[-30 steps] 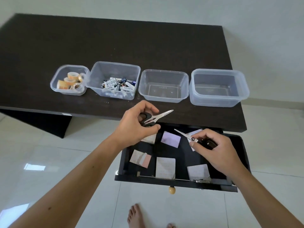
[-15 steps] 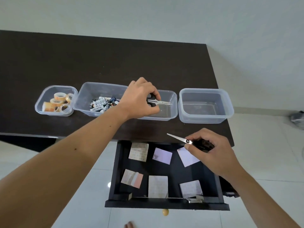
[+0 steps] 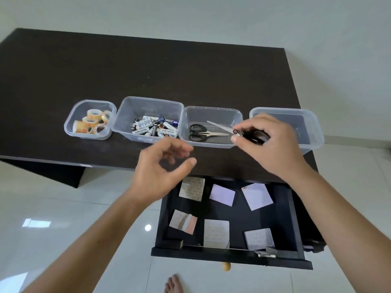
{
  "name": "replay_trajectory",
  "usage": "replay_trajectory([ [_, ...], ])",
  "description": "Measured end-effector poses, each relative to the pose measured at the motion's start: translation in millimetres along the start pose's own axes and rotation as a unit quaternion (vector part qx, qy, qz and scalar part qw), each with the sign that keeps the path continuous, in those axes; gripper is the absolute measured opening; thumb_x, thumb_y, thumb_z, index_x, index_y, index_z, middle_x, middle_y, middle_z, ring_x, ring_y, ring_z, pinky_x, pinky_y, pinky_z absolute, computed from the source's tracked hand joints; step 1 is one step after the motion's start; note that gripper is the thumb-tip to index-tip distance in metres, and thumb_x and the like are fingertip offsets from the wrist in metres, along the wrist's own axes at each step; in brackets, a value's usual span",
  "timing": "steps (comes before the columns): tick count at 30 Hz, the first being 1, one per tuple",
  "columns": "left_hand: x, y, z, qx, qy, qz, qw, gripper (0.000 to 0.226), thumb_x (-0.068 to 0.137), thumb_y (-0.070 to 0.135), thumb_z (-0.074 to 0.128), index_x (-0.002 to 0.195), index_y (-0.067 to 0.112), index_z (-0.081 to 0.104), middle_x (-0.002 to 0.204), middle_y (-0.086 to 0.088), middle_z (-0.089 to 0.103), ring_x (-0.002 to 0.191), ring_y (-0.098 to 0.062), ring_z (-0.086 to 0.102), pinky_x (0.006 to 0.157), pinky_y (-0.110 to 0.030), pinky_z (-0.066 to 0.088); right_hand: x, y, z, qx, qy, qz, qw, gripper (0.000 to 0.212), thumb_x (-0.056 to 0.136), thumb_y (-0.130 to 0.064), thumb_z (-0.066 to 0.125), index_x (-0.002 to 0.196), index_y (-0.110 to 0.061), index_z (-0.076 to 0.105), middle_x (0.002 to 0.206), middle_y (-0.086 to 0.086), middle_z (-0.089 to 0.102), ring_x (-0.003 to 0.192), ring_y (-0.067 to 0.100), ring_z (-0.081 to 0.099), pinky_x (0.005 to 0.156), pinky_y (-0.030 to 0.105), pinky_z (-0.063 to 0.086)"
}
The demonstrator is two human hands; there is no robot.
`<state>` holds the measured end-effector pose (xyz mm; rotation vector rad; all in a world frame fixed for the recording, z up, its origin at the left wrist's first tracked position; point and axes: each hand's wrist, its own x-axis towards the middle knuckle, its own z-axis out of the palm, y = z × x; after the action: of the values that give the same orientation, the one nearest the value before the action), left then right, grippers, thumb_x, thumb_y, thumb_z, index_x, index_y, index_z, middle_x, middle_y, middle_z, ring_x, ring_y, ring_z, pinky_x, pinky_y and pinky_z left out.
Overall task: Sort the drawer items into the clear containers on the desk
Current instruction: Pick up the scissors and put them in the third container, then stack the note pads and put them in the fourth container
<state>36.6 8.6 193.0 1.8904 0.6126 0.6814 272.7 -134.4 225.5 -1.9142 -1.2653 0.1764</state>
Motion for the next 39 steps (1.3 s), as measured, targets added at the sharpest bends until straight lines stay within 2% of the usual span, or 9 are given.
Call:
replay_trajectory([
  [6, -57.6, -42.0, 9.5, 0.023, -0.149, -0.09, 0.985, 0.028, 0.084, 0.021, 0.089, 0.107, 0.028, 0.075, 0.098, 0.015, 0.074, 0.097, -0.016, 0.071, 0.088, -0.034, 0.06, 55.2, 6.8, 37.7, -0.077, -0.097, 0.003, 0.992, 0.015, 0.09, -0.031, 0.081, 0.106, -0.031, 0.082, 0.1, -0.011, 0.068, 0.094, 0.011, 0.066, 0.088, 0.038, 0.057],
  [11, -62.8, -60.8, 21.3, 0.038, -0.258, -0.157, 0.953, 0.039, 0.083, 0.025, 0.09, 0.118, 0.031, 0.073, 0.109, 0.015, 0.072, 0.107, -0.007, 0.067, 0.1, -0.033, 0.057, 69.4, 15.2, 58.4, -0.103, -0.12, 0.023, 0.987, 0.02, 0.088, -0.034, 0.084, 0.108, -0.032, 0.081, 0.101, -0.012, 0.069, 0.102, 0.014, 0.064, 0.093, 0.042, 0.055],
  [15, -58.6, -68.6, 27.9, 0.041, -0.269, -0.164, 0.948, 0.043, 0.083, 0.024, 0.09, 0.12, 0.035, 0.071, 0.111, 0.016, 0.071, 0.11, -0.004, 0.066, 0.103, -0.032, 0.056, 67.3, 22.3, 58.7, -0.105, -0.11, 0.021, 0.988, 0.026, 0.088, -0.038, 0.084, 0.112, -0.031, 0.08, 0.105, -0.013, 0.068, 0.109, 0.018, 0.063, 0.098, 0.039, 0.049],
  [18, -57.9, -77.6, 33.7, 0.071, -0.285, -0.159, 0.943, 0.044, 0.083, 0.024, 0.09, 0.121, 0.036, 0.07, 0.113, 0.019, 0.069, 0.111, 0.0, 0.063, 0.103, -0.027, 0.054, 53.2, 21.0, 49.4, -0.082, -0.068, -0.002, 0.994, 0.02, 0.09, -0.034, 0.082, 0.108, -0.027, 0.08, 0.106, -0.012, 0.07, 0.108, 0.016, 0.064, 0.101, 0.041, 0.05],
  [24, -62.7, -93.2, 71.0, 0.123, -0.359, -0.154, 0.912, 0.05, 0.083, 0.03, 0.09, 0.128, 0.032, 0.069, 0.121, 0.018, 0.066, 0.113, 0.001, 0.06, 0.1, -0.021, 0.051, -25.2, 18.7, 30.1, -0.049, 0.001, -0.067, 0.997, 0.008, 0.09, -0.019, 0.084, 0.097, -0.016, 0.082, 0.096, -0.003, 0.076, 0.096, 0.02, 0.069, 0.092, 0.038, 0.054],
  [28, -71.0, -103.6, 103.0, 0.192, -0.405, -0.147, 0.882, 0.058, 0.082, 0.037, 0.087, 0.135, 0.035, 0.063, 0.133, 0.016, 0.058, 0.128, -0.005, 0.05, 0.111, -0.031, 0.046, -85.2, 37.0, 27.9, -0.027, -0.024, -0.054, 0.998, 0.008, 0.086, -0.007, 0.086, 0.091, -0.011, 0.082, 0.091, -0.001, 0.075, 0.089, 0.021, 0.071, 0.085, 0.035, 0.056],
  [31, -74.9, -110.5, 116.3, 0.221, -0.411, -0.152, 0.872, 0.062, 0.084, 0.035, 0.086, 0.14, 0.034, 0.059, 0.14, 0.012, 0.053, 0.136, -0.009, 0.043, 0.116, -0.033, 0.04, -118.0, 66.0, 30.0, -0.007, -0.05, -0.005, 0.999, 0.009, 0.087, -0.005, 0.085, 0.093, -0.011, 0.082, 0.091, -0.002, 0.075, 0.087, 0.018, 0.072, 0.081, 0.035, 0.057],
  [36, -78.6, -120.1, 128.5, 0.227, -0.389, -0.156, 0.879, 0.059, 0.082, 0.029, 0.089, 0.135, 0.036, 0.063, 0.128, 0.012, 0.055, 0.129, -0.008, 0.042, 0.11, -0.028, 0.038, -143.1, 111.9, 35.5, -0.01, -0.101, 0.088, 0.991, 0.01, 0.086, -0.01, 0.085, 0.092, -0.017, 0.082, 0.096, -0.015, 0.074, 0.095, 0.002, 0.071, 0.09, 0.021, 0.055],
  [39, -78.7, -120.0, 130.7, 0.215, -0.377, -0.166, 0.885, 0.056, 0.08, 0.026, 0.09, 0.13, 0.036, 0.066, 0.121, 0.012, 0.054, 0.124, -0.007, 0.044, 0.11, -0.03, 0.042, -145.6, 126.8, 36.7, -0.042, -0.129, 0.114, 0.984, 0.015, 0.085, -0.012, 0.086, 0.098, -0.019, 0.081, 0.103, -0.017, 0.073, 0.099, -0.001, 0.067, 0.094, 0.019, 0.051],
])
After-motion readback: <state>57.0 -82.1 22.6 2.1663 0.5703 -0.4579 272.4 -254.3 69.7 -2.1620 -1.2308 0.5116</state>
